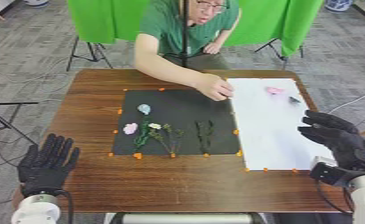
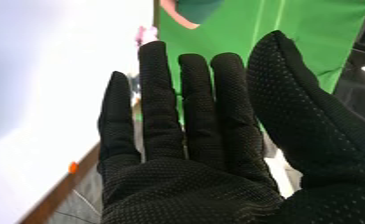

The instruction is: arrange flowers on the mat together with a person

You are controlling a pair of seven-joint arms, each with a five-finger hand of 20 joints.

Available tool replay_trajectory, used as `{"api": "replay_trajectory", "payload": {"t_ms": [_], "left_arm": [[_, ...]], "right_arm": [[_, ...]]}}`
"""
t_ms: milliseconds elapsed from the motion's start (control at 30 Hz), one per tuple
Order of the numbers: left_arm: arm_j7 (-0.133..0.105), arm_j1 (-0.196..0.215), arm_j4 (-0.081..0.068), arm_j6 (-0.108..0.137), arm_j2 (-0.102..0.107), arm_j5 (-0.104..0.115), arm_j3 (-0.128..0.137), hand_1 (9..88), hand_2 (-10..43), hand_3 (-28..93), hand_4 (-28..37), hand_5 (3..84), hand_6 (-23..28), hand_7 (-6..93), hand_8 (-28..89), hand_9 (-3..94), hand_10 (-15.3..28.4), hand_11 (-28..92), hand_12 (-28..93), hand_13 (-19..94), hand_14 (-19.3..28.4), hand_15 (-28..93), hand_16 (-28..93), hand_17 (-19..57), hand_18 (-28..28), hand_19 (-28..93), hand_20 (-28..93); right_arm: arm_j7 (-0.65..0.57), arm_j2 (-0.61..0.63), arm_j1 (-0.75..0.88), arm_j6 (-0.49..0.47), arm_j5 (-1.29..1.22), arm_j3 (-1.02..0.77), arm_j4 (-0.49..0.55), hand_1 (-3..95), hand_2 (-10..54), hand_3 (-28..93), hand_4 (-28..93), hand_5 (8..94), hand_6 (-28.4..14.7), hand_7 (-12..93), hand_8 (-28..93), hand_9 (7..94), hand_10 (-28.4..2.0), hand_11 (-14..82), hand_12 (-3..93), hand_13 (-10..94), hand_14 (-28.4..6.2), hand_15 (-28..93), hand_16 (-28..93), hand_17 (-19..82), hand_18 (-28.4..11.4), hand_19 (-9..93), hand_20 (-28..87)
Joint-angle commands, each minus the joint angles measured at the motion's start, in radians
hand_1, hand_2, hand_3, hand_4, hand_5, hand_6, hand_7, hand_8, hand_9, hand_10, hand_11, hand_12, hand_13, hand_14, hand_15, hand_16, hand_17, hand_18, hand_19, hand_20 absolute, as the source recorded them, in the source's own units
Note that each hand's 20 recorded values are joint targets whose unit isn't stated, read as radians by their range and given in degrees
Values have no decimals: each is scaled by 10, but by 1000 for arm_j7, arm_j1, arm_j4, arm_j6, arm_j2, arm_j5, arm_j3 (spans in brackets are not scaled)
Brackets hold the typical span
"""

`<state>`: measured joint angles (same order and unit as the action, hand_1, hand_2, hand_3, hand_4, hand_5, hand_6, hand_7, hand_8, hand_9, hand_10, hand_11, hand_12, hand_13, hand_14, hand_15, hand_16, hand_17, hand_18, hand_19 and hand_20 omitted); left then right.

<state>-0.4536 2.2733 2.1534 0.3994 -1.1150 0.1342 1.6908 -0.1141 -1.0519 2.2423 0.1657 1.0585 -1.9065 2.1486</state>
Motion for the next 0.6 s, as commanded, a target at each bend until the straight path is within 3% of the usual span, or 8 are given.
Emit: {"api": "replay_trajectory", "payload": {"t_ms": [33,133,367,600], "left_arm": [[3,16,0,6,-5,3,-6,300,169,763,-283,529,84,196,-121,475,144,260,73,358,167,431,-108,-61,165,451,120],[2,16,-3,12,-10,11,-9,300,169,763,-283,528,83,196,-121,476,143,260,73,357,167,430,-108,-61,165,451,120],[7,16,-4,12,-11,3,-10,300,169,763,-283,527,82,197,-122,474,143,260,73,356,167,428,-108,-61,164,451,120],[0,14,-5,6,-2,13,-15,300,170,762,-283,528,83,197,-122,474,143,259,73,356,167,429,-107,-61,164,450,120]], "right_arm": [[-11,27,-29,14,13,28,0,450,-73,795,-283,493,23,237,-164,523,-78,111,149,487,-96,188,252,127,-175,412,163],[-19,31,-38,22,14,45,-7,450,-73,795,-283,493,23,237,-164,523,-78,111,149,487,-95,188,252,127,-175,412,163],[-29,37,-50,28,22,62,-10,450,-72,795,-283,493,23,237,-164,524,-78,110,149,487,-96,190,251,127,-175,412,163],[-40,39,-60,24,39,68,-13,450,-73,796,-283,492,23,236,-163,522,-79,109,149,487,-95,190,250,126,-175,413,163]]}}
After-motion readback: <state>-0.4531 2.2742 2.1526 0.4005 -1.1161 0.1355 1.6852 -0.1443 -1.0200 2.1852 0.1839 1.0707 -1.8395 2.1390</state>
